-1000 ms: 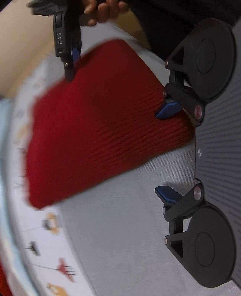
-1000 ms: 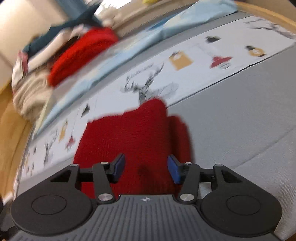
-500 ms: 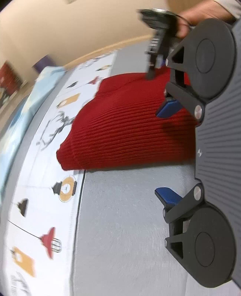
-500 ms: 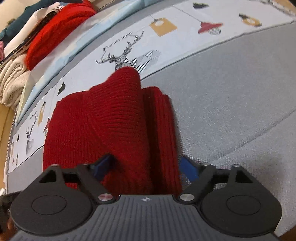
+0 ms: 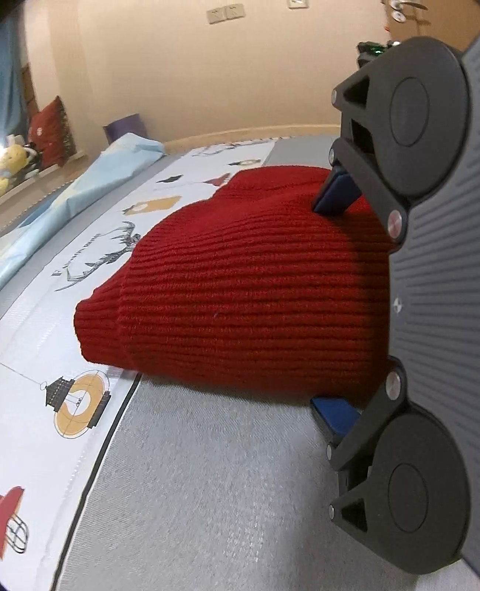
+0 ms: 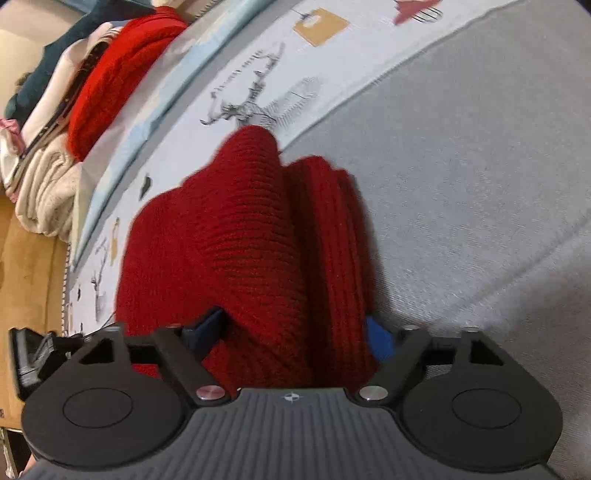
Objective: Fold small clothes
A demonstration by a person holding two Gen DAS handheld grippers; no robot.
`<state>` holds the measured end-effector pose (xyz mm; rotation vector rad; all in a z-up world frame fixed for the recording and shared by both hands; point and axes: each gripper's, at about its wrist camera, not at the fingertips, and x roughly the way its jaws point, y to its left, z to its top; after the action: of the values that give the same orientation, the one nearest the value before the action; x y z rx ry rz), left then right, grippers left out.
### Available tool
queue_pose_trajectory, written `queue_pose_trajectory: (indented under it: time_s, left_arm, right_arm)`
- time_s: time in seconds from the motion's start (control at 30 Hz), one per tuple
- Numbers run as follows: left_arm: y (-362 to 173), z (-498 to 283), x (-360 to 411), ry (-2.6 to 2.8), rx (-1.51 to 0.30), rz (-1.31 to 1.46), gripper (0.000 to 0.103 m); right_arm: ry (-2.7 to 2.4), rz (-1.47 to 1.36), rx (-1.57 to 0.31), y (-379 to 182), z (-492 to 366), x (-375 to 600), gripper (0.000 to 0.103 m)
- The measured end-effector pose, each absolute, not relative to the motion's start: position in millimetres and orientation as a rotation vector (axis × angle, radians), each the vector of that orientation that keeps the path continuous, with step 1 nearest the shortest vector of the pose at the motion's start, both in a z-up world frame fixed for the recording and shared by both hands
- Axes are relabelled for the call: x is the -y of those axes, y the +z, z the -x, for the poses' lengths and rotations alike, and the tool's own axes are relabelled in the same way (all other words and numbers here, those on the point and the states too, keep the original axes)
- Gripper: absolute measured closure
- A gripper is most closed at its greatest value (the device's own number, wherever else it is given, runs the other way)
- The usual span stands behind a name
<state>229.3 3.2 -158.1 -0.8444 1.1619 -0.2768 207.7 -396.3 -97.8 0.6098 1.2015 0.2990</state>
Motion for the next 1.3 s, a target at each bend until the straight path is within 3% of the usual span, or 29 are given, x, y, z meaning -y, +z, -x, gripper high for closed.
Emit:
queue_pose_trajectory:
  time_s: [0.03,0.1,0.17,0.27,0.5,0.73,0.9,1.1,1.23,1.3]
  left_arm:
    - [-156.5,-229.5,-1.8,-0.271,-1.152,0.835,0.005]
    - [-149.5,-230.4,3.0,-0.265,-1.129,0.774,0.016]
    - [-133.1,-230.0,4.4,-0.266,-1.092,0.707,0.035]
    - [-101.8,-229.5,-0.8,-0.274,-1.007,0.617,0.042]
    - [-60.6,-231.7,-46.7,-0.207,-0.888,0.526,0.042]
    - [-74.5,-240.7,-103.3,-0.115,-0.981,0.544,0.035]
    - [-78.3,-232.4,-134.3,-0.039,-1.000,0.567,0.035]
    - [-64.8,-209.4,-117.8,-0.160,-1.035,0.464,0.035]
    - [-83.2,-192.5,-97.7,-0.156,-1.084,0.387,0.022]
    - [-86.5,-188.5,-103.7,-0.131,-1.082,0.457,0.024]
  right_arm:
    - [0.320,-0.618,-1.189,-95.8,-208.4,394.8,0.050]
    - [0.322,-0.597,-1.166,-91.2,-209.3,389.1,0.055]
    - [0.317,-0.575,-1.146,-88.4,-210.9,383.4,0.063]
    - [0.340,-0.493,-1.084,-78.6,-212.7,373.3,0.068]
    - [0.414,-0.506,-0.966,-65.6,-227.3,331.7,0.070]
    - [0.476,-0.479,-0.912,-61.5,-242.8,264.1,0.070]
    - [0.451,-0.380,-0.993,-75.0,-246.1,244.1,0.070]
    - [0.423,-0.360,-1.000,-69.0,-241.3,249.1,0.066]
    - [0.414,-0.389,-1.015,-61.0,-232.2,261.4,0.062]
    - [0.428,-0.405,-1.036,-57.2,-225.8,267.6,0.061]
